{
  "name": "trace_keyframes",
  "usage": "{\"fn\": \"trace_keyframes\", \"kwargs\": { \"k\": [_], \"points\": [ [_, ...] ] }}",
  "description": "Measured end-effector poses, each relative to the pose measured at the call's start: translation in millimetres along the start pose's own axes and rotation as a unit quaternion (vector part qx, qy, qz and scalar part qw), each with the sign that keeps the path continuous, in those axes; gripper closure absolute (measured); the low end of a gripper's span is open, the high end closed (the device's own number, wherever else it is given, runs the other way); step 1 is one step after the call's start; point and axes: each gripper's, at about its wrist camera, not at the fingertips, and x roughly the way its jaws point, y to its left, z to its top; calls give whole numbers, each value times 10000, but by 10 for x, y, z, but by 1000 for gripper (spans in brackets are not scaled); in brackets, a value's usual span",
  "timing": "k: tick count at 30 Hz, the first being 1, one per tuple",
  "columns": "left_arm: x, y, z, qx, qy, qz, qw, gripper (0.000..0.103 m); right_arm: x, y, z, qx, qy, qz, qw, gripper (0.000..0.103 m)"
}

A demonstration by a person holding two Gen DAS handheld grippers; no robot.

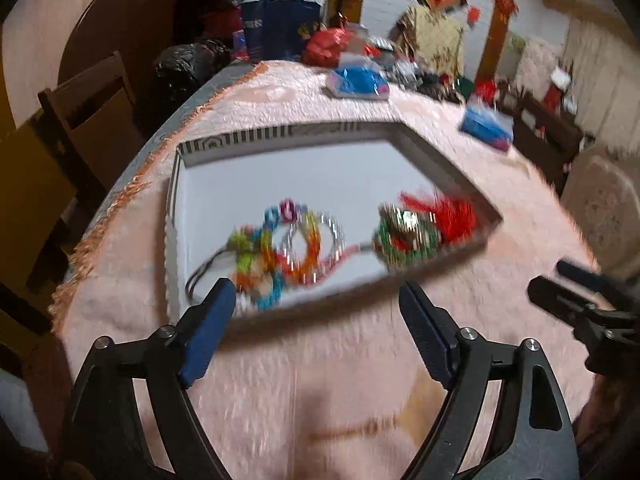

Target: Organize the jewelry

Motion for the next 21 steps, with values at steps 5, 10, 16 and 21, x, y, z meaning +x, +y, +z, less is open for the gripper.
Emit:
{"fn": "trace_keyframes", "kwargs": {
  "k": [5,10,16,21],
  "points": [
    [-324,-165,-273,390,-305,447,9978,9,-245,109,-311,-316,-220,-377,9985,14],
    [-618,-213,-407,256,-546,471,9971,9,-391,224,-437,-438,-485,-500,9966,14],
    [-736,-155,-330,20,-169,306,9994,9,-437,321,-359,-377,-299,-536,9974,14],
    [-804,-115,-224,-167,36,561,9983,9,-530,396,-192,-512,-70,-777,9956,14]
  ]
}}
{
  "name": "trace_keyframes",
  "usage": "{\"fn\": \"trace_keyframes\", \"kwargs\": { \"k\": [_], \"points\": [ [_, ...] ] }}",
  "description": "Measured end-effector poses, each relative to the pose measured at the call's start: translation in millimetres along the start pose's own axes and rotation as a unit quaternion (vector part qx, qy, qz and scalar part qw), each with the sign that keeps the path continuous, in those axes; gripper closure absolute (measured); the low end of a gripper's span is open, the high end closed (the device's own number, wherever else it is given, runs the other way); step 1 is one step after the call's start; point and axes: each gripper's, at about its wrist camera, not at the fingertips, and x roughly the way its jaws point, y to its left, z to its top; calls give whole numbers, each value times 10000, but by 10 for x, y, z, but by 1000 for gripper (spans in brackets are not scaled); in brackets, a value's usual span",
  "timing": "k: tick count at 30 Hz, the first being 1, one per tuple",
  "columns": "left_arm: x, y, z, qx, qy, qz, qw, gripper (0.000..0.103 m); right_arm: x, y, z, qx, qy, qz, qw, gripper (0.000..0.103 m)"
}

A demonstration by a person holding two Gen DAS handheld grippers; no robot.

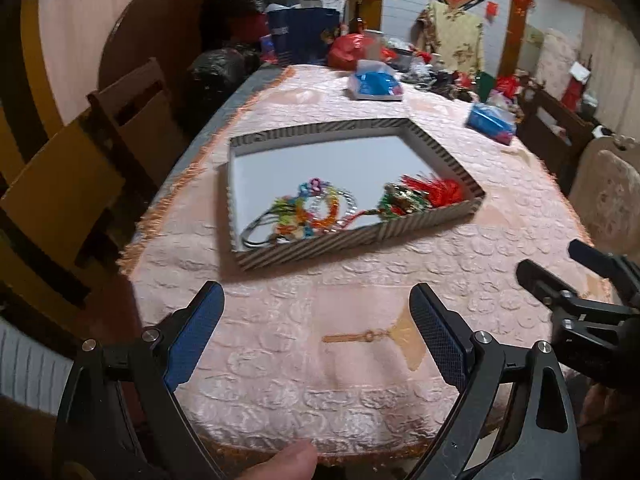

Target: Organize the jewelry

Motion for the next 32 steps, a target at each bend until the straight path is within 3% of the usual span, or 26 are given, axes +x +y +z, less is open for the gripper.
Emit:
{"fn": "trace_keyframes", "kwargs": {
  "k": [23,32],
  "points": [
    [-17,35,6,-27,1,111,9999,9,18,152,-95,-414,-85,183,9989,14],
    [-28,-21,2,178,-139,111,9997,9,16,90,-103,-297,-136,210,9992,14]
  ]
}}
